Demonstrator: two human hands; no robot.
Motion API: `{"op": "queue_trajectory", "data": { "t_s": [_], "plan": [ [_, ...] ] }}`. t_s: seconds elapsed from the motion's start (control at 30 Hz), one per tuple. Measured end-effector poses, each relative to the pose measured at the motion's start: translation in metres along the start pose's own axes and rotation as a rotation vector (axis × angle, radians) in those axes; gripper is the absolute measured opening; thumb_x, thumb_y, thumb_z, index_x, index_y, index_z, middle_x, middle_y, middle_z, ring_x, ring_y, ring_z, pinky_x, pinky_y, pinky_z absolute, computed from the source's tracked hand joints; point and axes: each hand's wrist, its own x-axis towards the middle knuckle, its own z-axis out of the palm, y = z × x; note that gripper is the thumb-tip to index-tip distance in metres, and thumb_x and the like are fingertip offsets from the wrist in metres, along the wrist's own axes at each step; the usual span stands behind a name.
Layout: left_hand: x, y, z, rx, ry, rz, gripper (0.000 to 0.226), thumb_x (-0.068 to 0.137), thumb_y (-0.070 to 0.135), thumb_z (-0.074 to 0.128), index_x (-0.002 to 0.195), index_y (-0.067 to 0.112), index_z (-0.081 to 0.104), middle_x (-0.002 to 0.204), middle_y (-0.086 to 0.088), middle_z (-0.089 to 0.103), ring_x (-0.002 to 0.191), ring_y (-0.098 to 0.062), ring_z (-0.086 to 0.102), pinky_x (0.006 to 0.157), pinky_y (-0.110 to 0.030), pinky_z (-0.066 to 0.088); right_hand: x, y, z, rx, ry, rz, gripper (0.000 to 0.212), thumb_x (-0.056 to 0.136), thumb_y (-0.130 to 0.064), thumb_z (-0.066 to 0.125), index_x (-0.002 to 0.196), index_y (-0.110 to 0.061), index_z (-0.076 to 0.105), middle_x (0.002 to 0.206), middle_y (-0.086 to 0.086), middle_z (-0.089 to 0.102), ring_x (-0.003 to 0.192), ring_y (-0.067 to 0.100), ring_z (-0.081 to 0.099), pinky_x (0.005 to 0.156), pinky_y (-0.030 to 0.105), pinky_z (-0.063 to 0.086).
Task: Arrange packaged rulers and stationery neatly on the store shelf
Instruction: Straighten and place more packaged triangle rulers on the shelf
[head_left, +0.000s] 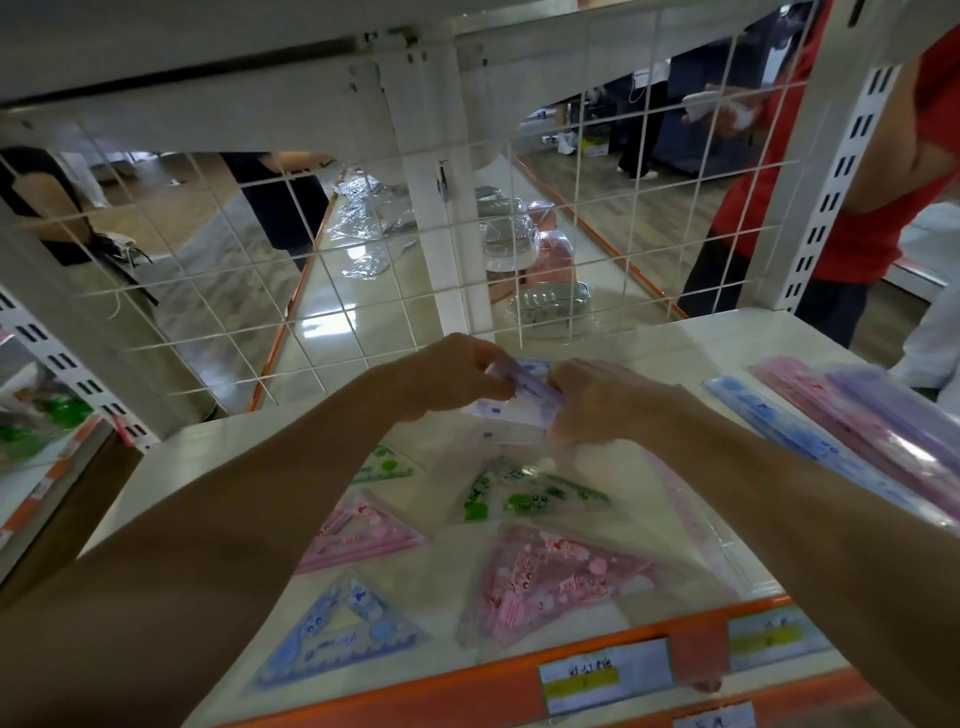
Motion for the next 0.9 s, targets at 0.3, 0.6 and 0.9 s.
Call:
{"op": "queue_trajectory", "data": {
  "t_s": [0.3, 0.6, 0.9],
  "plan": [
    [-0.011, -0.018, 0.043, -0.063, 0.200, 0.055, 0.026, 0.090, -0.001, 0.046, 0.094, 0.025, 0.052, 0.110, -0.004, 0.059, 0.093, -0.011, 0.054, 0.066, -0.006, 0.038, 0.001, -0.003, 0.026, 0.043, 0.220, -0.015, 0.017, 0.091, -0.012, 0.050, 0.107, -0.014, 0.057, 0.096, 0.004, 0.058, 0.084, 0.021, 0.053, 0.071, 0.027, 0.038],
    [0.000, -0.006, 0.019, -0.157, 0.294, -0.048, 0.014, 0.091, 0.016, 0.060, 0.081, 0.022, 0.054, 0.081, -0.002, 0.058, 0.072, -0.016, 0.056, 0.060, -0.026, 0.050, 0.005, 0.006, -0.010, 0.369, 0.130, -0.051, 0.017, 0.086, -0.021, 0.064, 0.102, -0.015, 0.066, 0.090, 0.005, 0.062, 0.080, 0.020, 0.057, 0.061, 0.025, 0.040],
    [0.003, -0.008, 0.022, 0.052, 0.157, -0.181, 0.009, 0.085, 0.009, 0.067, 0.091, 0.002, 0.066, 0.071, -0.003, 0.051, 0.053, -0.009, 0.043, 0.042, -0.012, 0.035, 0.008, 0.008, 0.000, 0.269, -0.029, 0.128, 0.024, 0.082, -0.022, 0.067, 0.102, -0.009, 0.070, 0.088, 0.009, 0.066, 0.073, 0.018, 0.056, 0.056, 0.021, 0.039]
  ]
}}
